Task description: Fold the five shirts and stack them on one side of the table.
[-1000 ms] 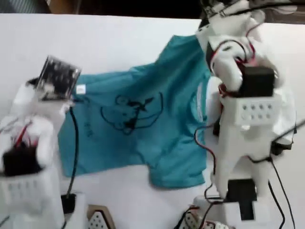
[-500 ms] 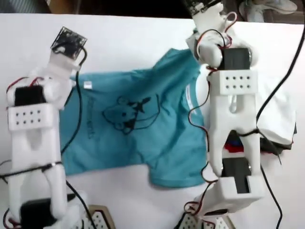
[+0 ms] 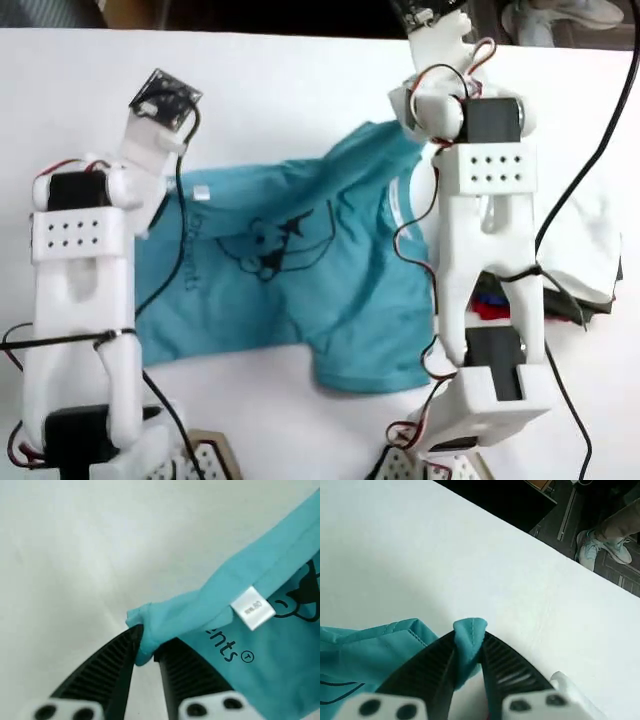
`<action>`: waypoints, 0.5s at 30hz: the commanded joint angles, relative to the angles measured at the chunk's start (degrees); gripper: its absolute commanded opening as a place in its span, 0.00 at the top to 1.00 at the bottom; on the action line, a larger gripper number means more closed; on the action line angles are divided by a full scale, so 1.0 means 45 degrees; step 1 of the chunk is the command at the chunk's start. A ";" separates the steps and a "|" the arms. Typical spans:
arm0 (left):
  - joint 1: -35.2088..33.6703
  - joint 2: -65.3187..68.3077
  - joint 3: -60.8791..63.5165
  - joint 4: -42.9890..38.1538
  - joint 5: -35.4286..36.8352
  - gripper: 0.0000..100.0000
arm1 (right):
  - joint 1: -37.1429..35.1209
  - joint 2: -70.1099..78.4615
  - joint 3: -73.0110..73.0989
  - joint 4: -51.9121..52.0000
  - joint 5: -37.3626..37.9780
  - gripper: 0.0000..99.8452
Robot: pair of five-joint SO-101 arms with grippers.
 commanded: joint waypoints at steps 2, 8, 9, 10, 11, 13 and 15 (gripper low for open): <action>0.0078 0.0020 -0.0537 0.0039 -0.0059 0.98 | -0.0010 -0.0225 0.0352 0.0029 -0.0078 0.98; 0.0117 0.0020 -0.0537 -0.0020 0.0098 0.98 | 0.0029 -0.0225 0.0840 -0.0029 -0.0078 0.98; 0.0078 0.0000 -0.0537 -0.0020 0.0313 0.98 | 0.0029 -0.0225 0.0840 -0.0029 -0.0078 0.98; 0.0059 0.0000 -0.0537 -0.0020 0.0449 0.98 | 0.0029 -0.0225 0.0801 -0.0010 -0.0078 0.98; 0.0059 0.0000 -0.0537 -0.0020 0.0547 0.98 | 0.0029 -0.0244 0.0781 0.0010 -0.0078 0.98; 0.0117 0.0000 -0.0537 -0.0020 0.0567 0.98 | 0.0029 -0.0244 0.0762 0.0029 -0.0117 0.98; 0.0156 0.0000 -0.0537 -0.0039 0.0567 0.98 | 0.0068 -0.0244 0.0742 0.0029 -0.0449 0.98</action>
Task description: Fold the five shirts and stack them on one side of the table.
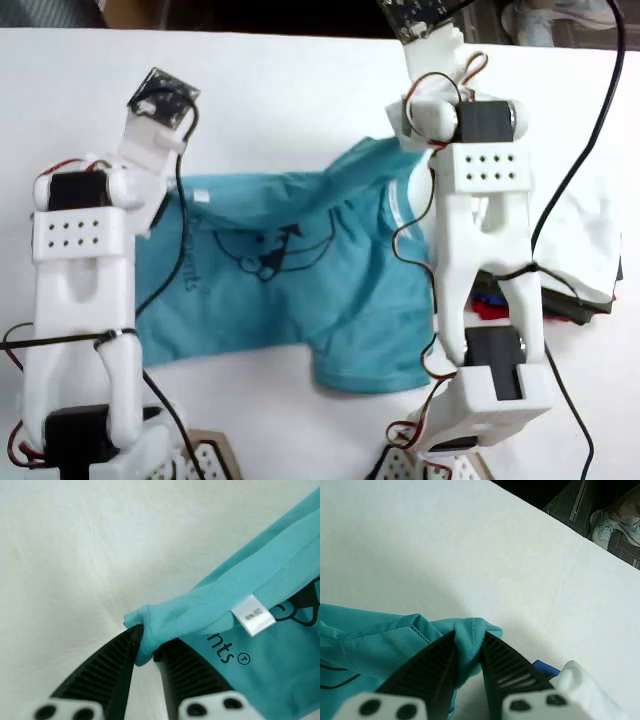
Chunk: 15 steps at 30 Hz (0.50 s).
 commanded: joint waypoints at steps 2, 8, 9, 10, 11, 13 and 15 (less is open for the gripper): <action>0.0137 -0.0039 -0.0557 -0.0156 0.0098 0.98 | 0.0244 -0.0400 -0.0156 -0.0029 -0.0586 0.98; 0.0117 -0.0078 -0.0674 0.0410 0.0059 0.98 | 0.0361 -0.1182 0.0039 0.0576 -0.0567 0.98; 0.0117 -0.0078 -0.0674 0.0664 0.0039 0.98 | 0.0361 -0.1358 0.0117 0.0889 -0.0508 0.98; 0.0098 -0.0078 -0.0674 0.0899 0.0039 0.98 | 0.0381 -0.1514 0.0274 0.1104 -0.0488 0.98; 0.0059 -0.0078 -0.0674 0.1114 0.0020 0.98 | 0.0381 -0.1709 0.0469 0.1260 -0.0488 0.98; 0.0039 -0.0078 -0.0576 0.1426 0.0020 0.98 | 0.0537 -0.2100 0.1094 0.1397 -0.0488 0.98; 0.0059 -0.0078 -0.0537 0.1719 0.0020 0.98 | 0.0654 -0.2491 0.1934 0.1377 -0.0469 0.98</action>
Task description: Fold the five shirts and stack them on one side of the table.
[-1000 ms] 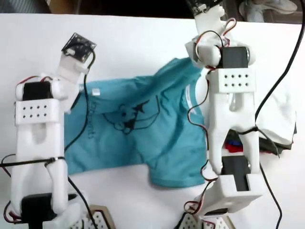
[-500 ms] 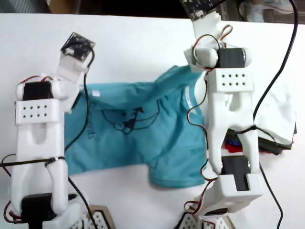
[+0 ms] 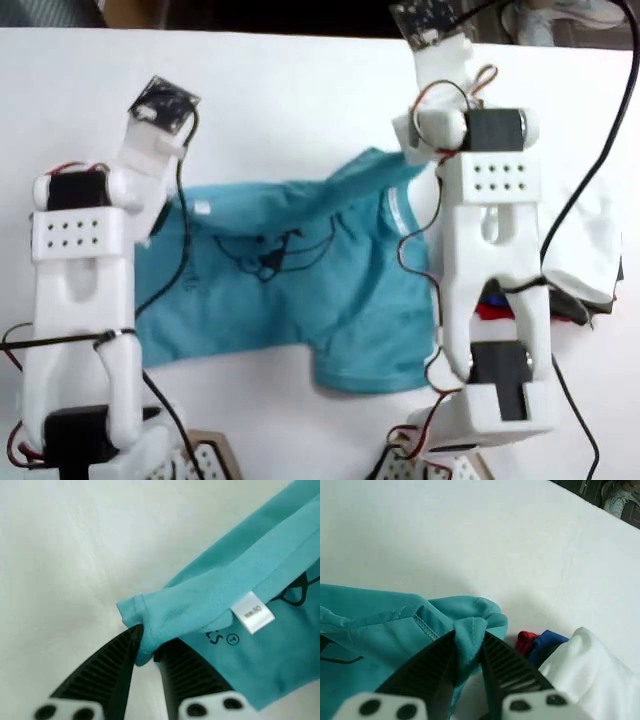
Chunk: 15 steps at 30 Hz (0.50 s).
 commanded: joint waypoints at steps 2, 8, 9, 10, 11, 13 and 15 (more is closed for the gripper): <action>0.0117 -0.0078 -0.0537 0.0801 0.0000 0.98 | 0.0381 -0.1534 0.1700 -0.0088 0.0020 0.98; 0.0078 -0.0078 -0.0361 0.2676 -0.1055 0.98 | 0.0537 -0.3096 0.5158 -0.0479 0.0449 0.98; 0.0039 -0.0078 -0.0244 0.2911 -0.1172 0.98 | 0.0557 -0.3448 0.5724 -0.0635 0.0449 0.98; 0.0039 -0.0078 -0.0049 0.3106 -0.1231 0.98 | 0.0557 -0.3819 0.6252 -0.0733 0.0469 0.98; 0.0059 -0.0078 0.0225 0.3282 -0.1289 0.98 | 0.0557 -0.4210 0.6779 -0.0791 0.0469 0.98; 0.0098 -0.0078 0.0791 0.3516 -0.1426 0.98 | 0.0537 -0.5050 0.7619 -0.0791 0.0469 0.98; 0.0039 -0.0098 0.1358 0.3556 -0.1465 0.98 | 0.0537 -0.5949 0.8283 -0.0791 0.0469 0.98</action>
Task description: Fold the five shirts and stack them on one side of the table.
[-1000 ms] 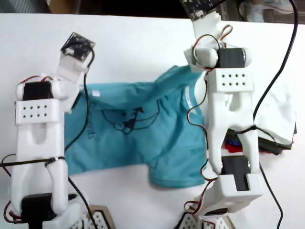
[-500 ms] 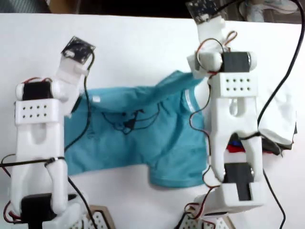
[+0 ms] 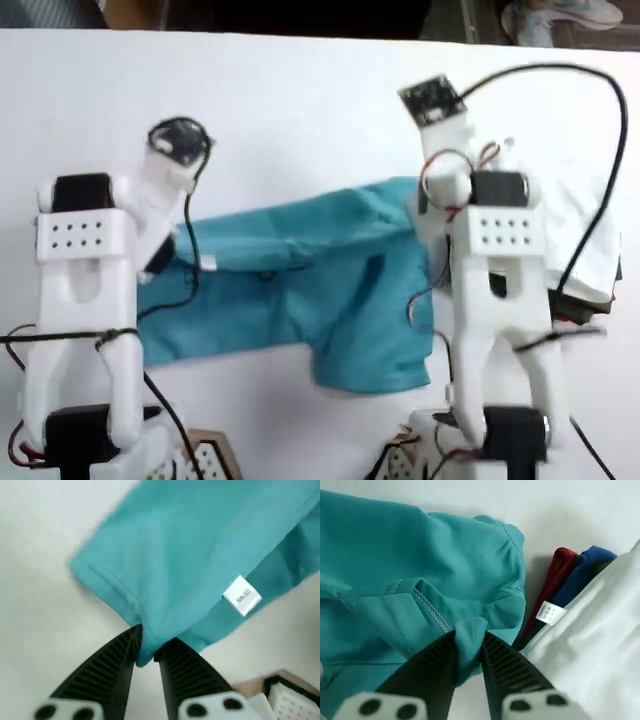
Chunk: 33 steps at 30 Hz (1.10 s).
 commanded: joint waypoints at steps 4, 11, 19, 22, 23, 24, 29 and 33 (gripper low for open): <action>0.0000 -0.0078 0.1729 0.0117 -0.0352 0.98 | 0.0088 -0.3155 0.2090 -0.0264 0.0567 0.98; -0.0020 -0.0078 0.3253 -0.0430 -0.0430 0.98 | 0.0088 -0.5167 0.4884 -0.0400 0.0606 0.98; -0.0899 -0.0078 0.3487 -0.0313 -0.0527 0.98 | 0.0088 -0.7433 0.7170 -0.0381 0.0664 0.98; -0.0879 -0.0059 0.4093 -0.0527 -0.0527 0.98 | 0.0010 -0.8039 0.7795 -0.0400 0.1407 0.98; -0.0860 -0.0059 0.4327 -0.0703 -0.0527 0.98 | 0.0010 -0.8176 0.8049 -0.0420 0.1602 0.98; -0.0899 -0.0059 0.4523 -0.0821 -0.0527 0.98 | 0.0010 -0.8234 0.8244 -0.0420 0.1700 0.98; -0.0899 -0.0059 0.5499 -0.1172 -0.0508 0.98 | 0.0010 -0.8293 0.9241 -0.0772 0.2422 0.98; -0.0957 0.0020 0.6046 -0.1836 -0.0508 0.98 | -0.0010 -0.8293 0.9768 -0.1045 0.2403 0.98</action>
